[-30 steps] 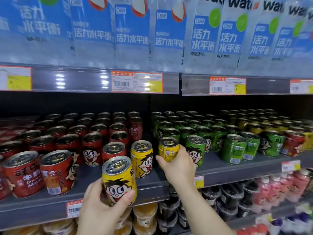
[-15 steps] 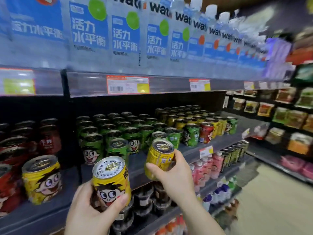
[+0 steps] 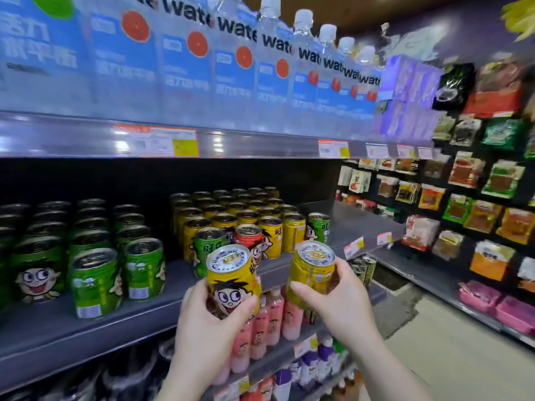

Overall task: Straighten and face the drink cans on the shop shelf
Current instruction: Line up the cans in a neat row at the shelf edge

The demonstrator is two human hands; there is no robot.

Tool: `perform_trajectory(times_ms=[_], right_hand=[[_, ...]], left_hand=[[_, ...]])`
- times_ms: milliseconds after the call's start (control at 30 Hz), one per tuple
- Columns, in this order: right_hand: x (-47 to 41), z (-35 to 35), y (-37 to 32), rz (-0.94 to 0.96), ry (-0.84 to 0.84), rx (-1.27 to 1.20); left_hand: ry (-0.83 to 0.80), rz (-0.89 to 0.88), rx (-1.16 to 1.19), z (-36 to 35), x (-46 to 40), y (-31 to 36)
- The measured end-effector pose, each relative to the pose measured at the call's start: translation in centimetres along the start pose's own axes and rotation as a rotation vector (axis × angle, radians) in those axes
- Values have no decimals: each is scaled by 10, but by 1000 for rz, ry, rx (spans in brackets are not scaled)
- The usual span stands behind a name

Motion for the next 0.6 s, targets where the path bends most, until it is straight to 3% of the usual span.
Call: perform_trajectory(times_ms=[233, 433, 600], right_hand=[[-72, 37, 54, -25, 27, -39], [-144, 17, 72, 9, 30, -66], [-175, -3, 73, 103, -23, 47]], left_hand=[[26, -7, -83, -89, -37, 4], [91, -67, -72, -125, -75, 2], [127, -76, -46, -142, -87, 2]])
Point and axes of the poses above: each hand's wrist, its own x-axis away from the middle knuckle, its own z-axis out of the back of the hand, y = z × x, the point moved 7 cm from there along -x, towards the middle knuckle, and after that the axes turned 5 degrees about -x, right-handed, at the moved point
